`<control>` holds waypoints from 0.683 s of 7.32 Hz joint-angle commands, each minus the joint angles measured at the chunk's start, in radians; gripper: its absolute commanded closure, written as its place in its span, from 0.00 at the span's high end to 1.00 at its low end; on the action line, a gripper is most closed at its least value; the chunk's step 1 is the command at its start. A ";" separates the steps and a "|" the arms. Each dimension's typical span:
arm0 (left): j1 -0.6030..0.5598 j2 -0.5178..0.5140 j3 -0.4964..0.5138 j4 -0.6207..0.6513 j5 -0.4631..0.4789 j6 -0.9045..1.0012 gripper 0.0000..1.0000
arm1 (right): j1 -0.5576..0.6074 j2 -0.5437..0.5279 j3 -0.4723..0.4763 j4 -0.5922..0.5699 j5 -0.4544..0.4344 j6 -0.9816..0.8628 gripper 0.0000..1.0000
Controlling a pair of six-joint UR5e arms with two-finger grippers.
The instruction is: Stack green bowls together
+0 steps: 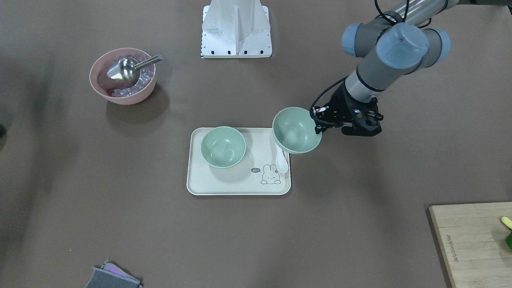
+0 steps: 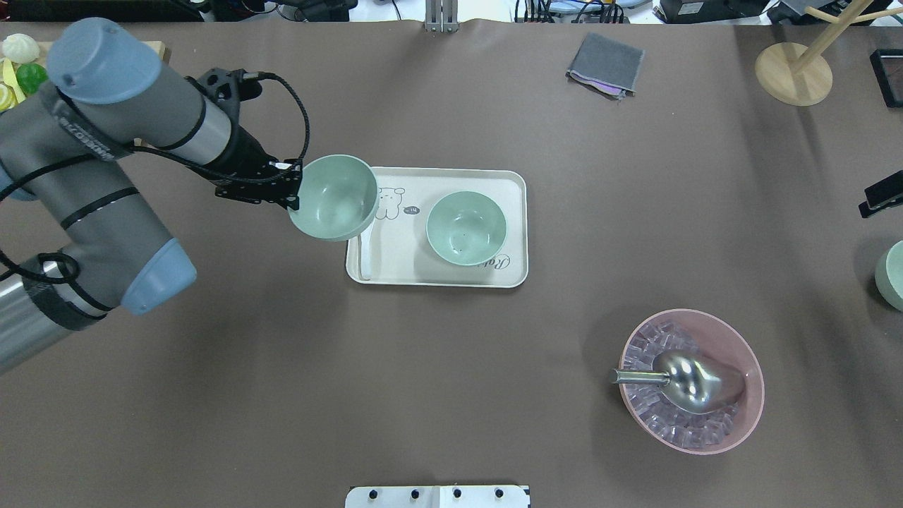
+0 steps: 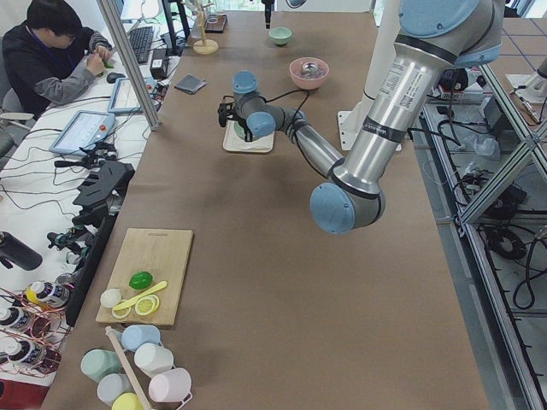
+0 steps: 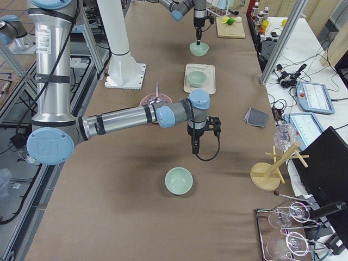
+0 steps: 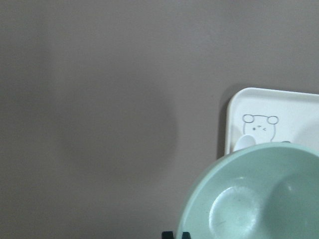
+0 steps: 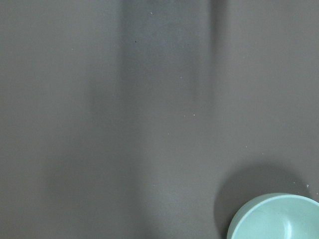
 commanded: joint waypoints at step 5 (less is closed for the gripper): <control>0.144 -0.370 0.234 0.135 0.152 -0.213 0.00 | 0.000 -0.011 -0.001 0.000 -0.033 -0.015 1.00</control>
